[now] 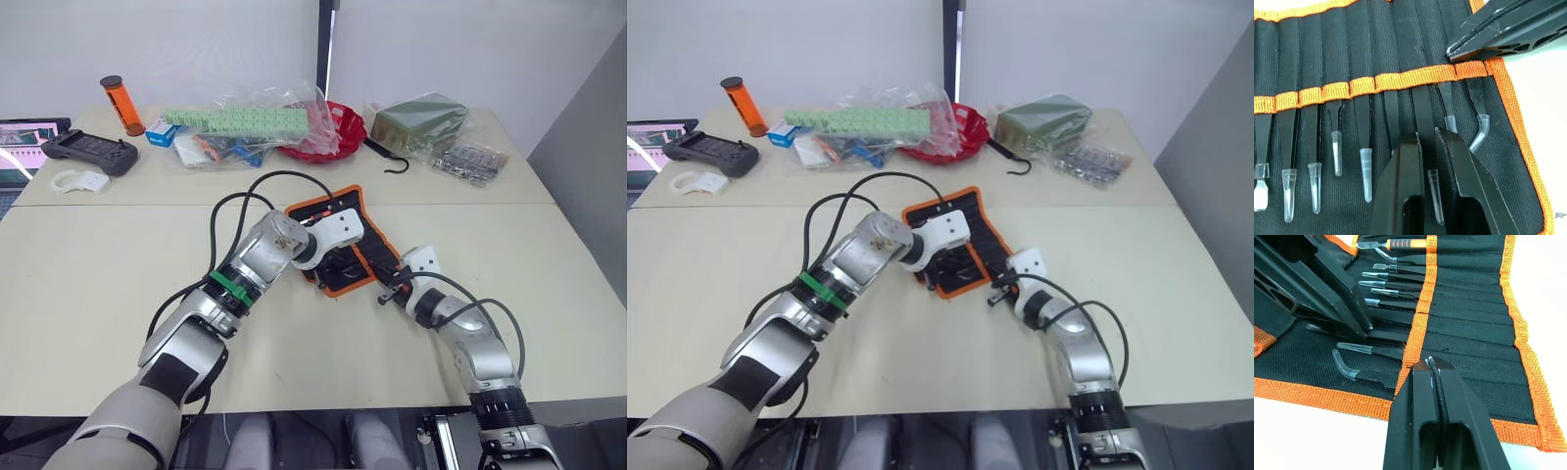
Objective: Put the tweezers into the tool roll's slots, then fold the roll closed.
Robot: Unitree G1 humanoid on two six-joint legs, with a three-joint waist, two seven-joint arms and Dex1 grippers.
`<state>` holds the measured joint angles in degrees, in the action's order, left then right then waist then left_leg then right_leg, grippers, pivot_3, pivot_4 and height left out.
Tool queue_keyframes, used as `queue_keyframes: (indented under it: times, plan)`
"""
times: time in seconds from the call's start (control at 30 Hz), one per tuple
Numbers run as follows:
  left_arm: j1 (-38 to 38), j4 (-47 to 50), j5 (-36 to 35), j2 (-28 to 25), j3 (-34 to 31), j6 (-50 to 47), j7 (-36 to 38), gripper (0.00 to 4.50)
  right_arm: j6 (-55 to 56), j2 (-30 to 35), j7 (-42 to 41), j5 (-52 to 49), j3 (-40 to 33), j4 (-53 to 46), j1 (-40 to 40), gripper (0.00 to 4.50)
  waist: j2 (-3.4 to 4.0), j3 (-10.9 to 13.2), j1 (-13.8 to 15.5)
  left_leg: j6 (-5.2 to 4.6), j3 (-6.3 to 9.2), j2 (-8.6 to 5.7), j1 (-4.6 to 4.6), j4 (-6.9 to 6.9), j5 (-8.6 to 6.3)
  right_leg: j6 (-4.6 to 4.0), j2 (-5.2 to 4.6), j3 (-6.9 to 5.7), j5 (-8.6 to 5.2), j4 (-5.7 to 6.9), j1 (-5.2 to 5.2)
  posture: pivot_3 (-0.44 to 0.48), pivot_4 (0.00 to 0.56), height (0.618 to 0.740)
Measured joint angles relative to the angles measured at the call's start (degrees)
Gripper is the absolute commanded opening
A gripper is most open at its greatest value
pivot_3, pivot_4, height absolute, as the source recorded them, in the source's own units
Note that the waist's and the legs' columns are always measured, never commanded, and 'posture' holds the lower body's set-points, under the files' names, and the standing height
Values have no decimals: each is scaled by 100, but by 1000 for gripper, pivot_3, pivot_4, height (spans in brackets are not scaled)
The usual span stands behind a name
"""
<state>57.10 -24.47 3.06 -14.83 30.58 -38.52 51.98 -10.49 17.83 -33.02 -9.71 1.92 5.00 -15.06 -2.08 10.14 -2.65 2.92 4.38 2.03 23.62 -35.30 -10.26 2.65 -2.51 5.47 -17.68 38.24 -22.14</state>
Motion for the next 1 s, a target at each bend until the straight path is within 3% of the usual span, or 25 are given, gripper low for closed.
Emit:
queue_keyframes:
  times: [0.23,0.7,0.77,1.0]
  plan:
    - [60,-608,143,375,-123,814,-271,35,-22,-8,0,-1,3,-8,1,0,0,0,0,0,0,-1,0,-1,0,0,0,1,1,1,0,0,150,740]
    - [121,-1192,636,557,-109,2013,-197,35,-182,-30,1,2,7,-114,28,0,2,-1,13,0,0,-4,0,-4,0,1,-1,2,1,8,1,0,150,740]
    - [121,-1194,648,561,-138,2004,-187,951,-190,-31,0,2,8,-119,27,0,2,-1,12,0,0,-4,-1,-4,0,1,-1,2,1,10,1,0,150,740]
    - [119,-835,638,377,-361,1744,-59,3240,-198,-36,-17,3,73,-135,22,0,2,-1,-15,-1,1,-4,-6,-5,0,1,0,3,1,27,-1,0,150,740]
